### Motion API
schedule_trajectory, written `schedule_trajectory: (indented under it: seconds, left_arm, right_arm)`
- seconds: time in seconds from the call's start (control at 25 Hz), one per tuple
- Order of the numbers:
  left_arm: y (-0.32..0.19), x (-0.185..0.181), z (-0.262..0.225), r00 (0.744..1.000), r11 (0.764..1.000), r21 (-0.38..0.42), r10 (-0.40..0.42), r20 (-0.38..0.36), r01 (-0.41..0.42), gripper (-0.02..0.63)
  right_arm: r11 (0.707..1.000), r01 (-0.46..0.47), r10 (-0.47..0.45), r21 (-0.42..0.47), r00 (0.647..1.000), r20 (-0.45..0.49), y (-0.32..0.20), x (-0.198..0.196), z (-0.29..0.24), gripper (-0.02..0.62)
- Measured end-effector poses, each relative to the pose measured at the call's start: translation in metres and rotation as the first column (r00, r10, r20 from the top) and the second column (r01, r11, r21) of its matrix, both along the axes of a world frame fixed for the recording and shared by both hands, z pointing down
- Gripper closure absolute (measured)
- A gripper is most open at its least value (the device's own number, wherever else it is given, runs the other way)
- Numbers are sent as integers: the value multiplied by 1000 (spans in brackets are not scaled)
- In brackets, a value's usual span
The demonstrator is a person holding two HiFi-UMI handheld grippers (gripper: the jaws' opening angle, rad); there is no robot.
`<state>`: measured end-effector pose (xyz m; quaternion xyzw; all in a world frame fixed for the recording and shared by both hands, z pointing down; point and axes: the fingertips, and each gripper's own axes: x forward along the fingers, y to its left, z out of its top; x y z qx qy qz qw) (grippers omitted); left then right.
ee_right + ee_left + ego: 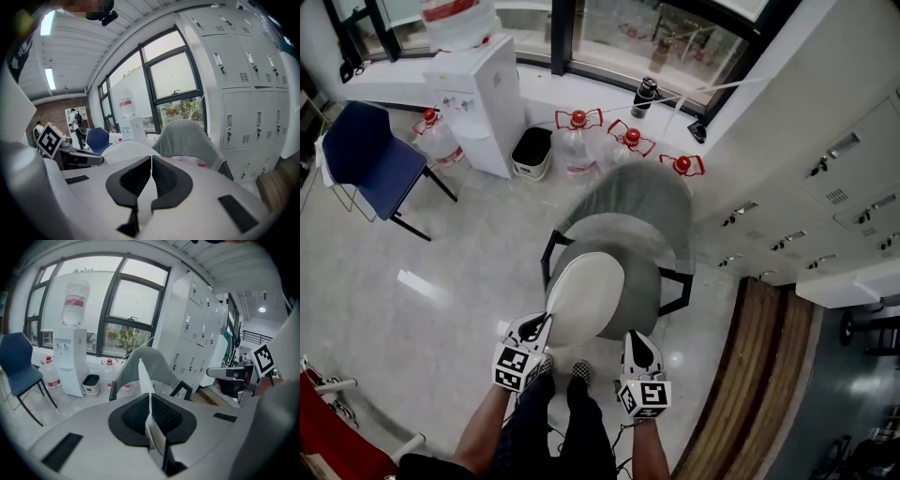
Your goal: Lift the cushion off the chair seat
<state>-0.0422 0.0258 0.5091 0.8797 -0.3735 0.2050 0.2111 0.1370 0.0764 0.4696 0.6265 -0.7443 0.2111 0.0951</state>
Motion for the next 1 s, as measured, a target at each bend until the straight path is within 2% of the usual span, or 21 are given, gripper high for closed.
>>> schedule_trajectory:
  seconds: [0.24, 0.44, 0.68, 1.0]
  left_arm:
    - [7, -5, -45, 1000, 999, 48, 9, 7, -9, 578]
    - [17, -22, -83, 1000, 996, 85, -21, -2, 21, 578]
    - [31, -51, -139, 996, 988, 128, -78, -42, 83, 578]
    - [50, -68, -209, 992, 974, 196, -97, -82, 112, 578]
  right_arm:
    - [999, 10, -9, 31, 1000, -15, 10, -3, -37, 566]
    - [998, 17, -15, 54, 1000, -26, 19, -7, -64, 566]
    - [995, 29, -24, 99, 998, -54, 29, -10, -108, 566]
    - [985, 47, -34, 164, 996, -78, 43, -25, -172, 566]
